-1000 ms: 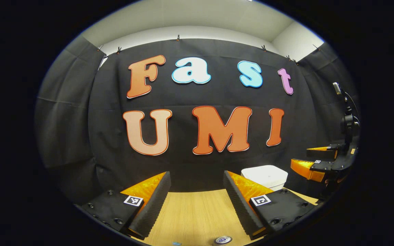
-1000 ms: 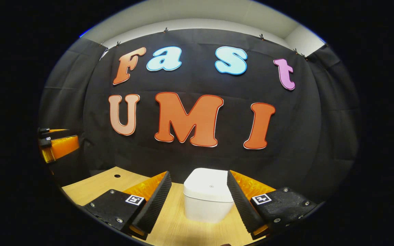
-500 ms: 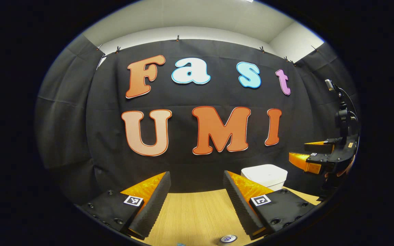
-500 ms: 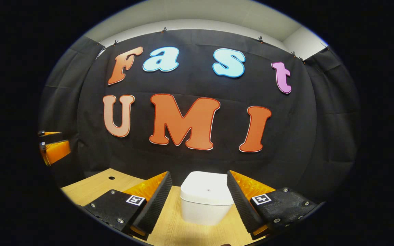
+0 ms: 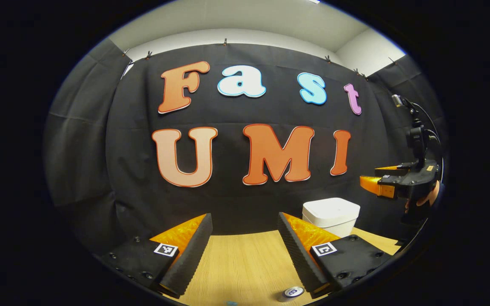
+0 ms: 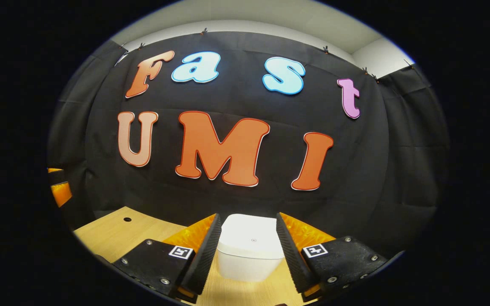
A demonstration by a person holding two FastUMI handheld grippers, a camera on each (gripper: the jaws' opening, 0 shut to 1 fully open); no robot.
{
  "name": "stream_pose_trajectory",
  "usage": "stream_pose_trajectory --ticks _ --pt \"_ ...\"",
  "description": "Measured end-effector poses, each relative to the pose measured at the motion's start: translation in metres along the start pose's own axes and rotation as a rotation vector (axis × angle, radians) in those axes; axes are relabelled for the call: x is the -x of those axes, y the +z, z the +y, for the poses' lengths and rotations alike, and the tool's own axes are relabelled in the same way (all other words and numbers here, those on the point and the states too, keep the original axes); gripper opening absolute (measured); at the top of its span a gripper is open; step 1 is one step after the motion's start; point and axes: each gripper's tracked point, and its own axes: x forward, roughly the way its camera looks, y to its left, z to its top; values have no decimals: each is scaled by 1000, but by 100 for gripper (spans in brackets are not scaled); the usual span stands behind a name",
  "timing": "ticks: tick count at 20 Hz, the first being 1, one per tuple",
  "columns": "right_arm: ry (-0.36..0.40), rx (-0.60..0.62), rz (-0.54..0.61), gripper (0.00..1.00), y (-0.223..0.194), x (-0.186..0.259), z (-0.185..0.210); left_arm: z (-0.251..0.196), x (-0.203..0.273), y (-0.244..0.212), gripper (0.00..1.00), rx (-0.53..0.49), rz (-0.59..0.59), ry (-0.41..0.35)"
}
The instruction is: Press the lid of the desktop garbage bin to open it, pick up the crumpled paper on the desktop and throw it into the bin, then pick up the pop can on the desktop and drop it into the bin, and finally close the garbage bin lid.
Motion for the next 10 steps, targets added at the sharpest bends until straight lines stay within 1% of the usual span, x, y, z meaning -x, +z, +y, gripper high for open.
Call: stream_pose_trajectory --ticks 2,3,4,5,6,7,8,9,10 --pt "5 4 7 63 -2 -12 0 7 -3 -1 99 -3 7 24" --pt "1 7 14 59 -3 -18 -1 11 -5 -2 99 -10 12 41" --pt "3 11 23 49 -6 -26 -1 14 -6 -4 99 -11 14 59" --pt "12 15 26 34 -8 -34 0 16 -7 -4 99 -10 14 75" --pt "24 12 40 34 -14 -41 0 16 -7 -4 99 -11 18 93" --pt "32 6 57 22 -19 -48 -1 17 -8 -6 99 -10 25 109" --pt "32 -6 69 18 -24 -56 -3 17 -9 -8 99 -8 27 126" --pt "31 -22 79 12 -28 -64 -6 17 -11 -7 99 -10 27 142" --pt "36 -42 92 9 -34 -72 -9 17 -12 -10 99 -14 32 157"
